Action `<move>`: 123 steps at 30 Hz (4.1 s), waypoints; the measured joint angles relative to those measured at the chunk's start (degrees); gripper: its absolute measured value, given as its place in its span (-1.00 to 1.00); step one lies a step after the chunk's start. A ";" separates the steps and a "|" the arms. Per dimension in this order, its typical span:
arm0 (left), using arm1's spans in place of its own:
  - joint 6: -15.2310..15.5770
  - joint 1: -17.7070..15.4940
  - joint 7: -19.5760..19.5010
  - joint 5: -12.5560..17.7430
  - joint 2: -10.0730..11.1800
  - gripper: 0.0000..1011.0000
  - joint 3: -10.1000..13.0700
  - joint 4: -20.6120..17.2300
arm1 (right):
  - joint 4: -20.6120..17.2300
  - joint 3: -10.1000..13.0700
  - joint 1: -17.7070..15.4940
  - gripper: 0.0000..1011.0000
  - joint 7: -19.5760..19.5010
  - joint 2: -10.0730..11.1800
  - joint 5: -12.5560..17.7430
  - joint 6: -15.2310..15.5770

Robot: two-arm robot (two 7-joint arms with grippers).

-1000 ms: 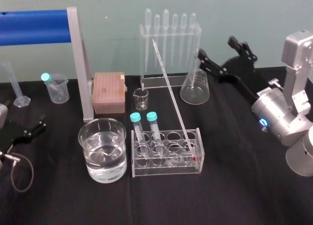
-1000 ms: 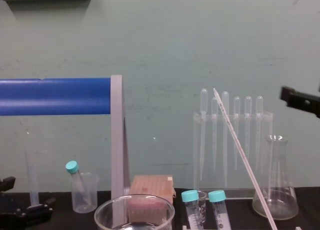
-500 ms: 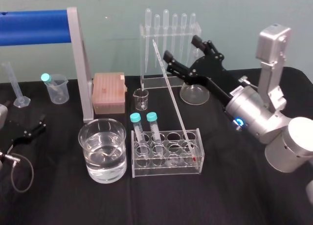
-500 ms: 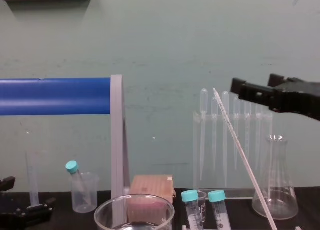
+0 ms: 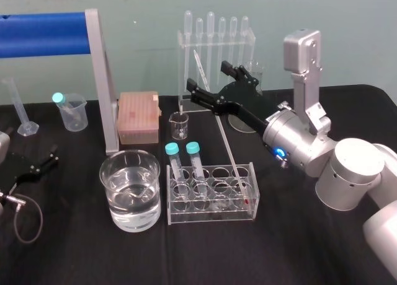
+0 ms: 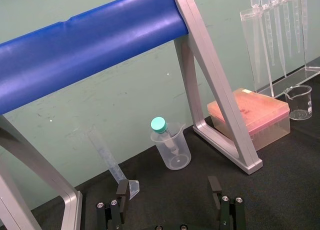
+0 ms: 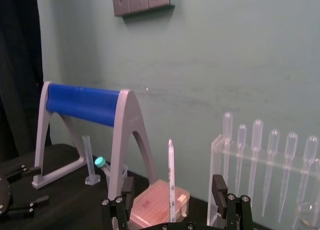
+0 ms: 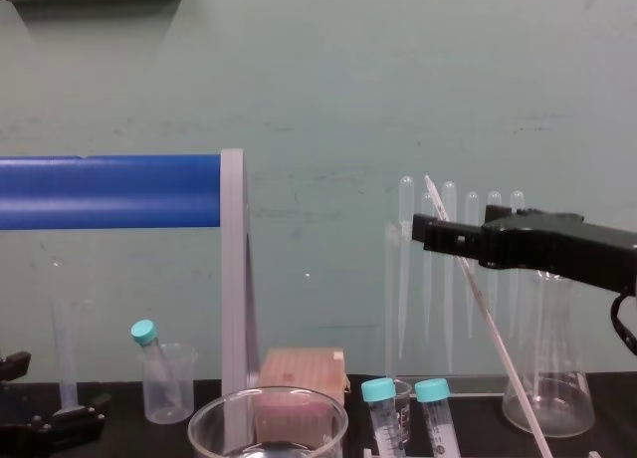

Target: Hold the thermometer with one hand and immerse one end into the beaker, then reinsert it into the test tube rack.

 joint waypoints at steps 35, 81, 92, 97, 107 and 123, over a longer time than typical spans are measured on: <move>0.00 0.00 0.00 0.00 0.00 0.99 0.00 0.00 | 3.22 2.44 0.76 0.98 2.71 -3.59 -2.60 5.92; 0.00 0.00 0.00 0.00 0.00 0.99 0.00 0.00 | 3.36 2.53 0.82 -0.34 2.91 -3.68 -2.71 6.02; 0.00 0.00 0.00 0.00 0.00 0.99 0.00 0.00 | 3.36 2.53 0.82 -0.89 2.89 -3.68 -2.71 6.01; 0.00 0.00 0.00 0.00 0.00 0.99 0.00 0.00 | 3.37 2.53 0.82 -0.89 2.88 -3.68 -2.71 6.02; 0.00 0.00 0.00 0.00 0.00 0.99 0.00 0.00 | 2.20 4.32 0.54 -0.89 3.02 -3.95 -1.27 6.02; 0.00 0.00 0.00 0.00 0.00 0.99 0.00 0.00 | -2.22 7.51 3.84 -0.89 7.24 -3.72 6.06 1.06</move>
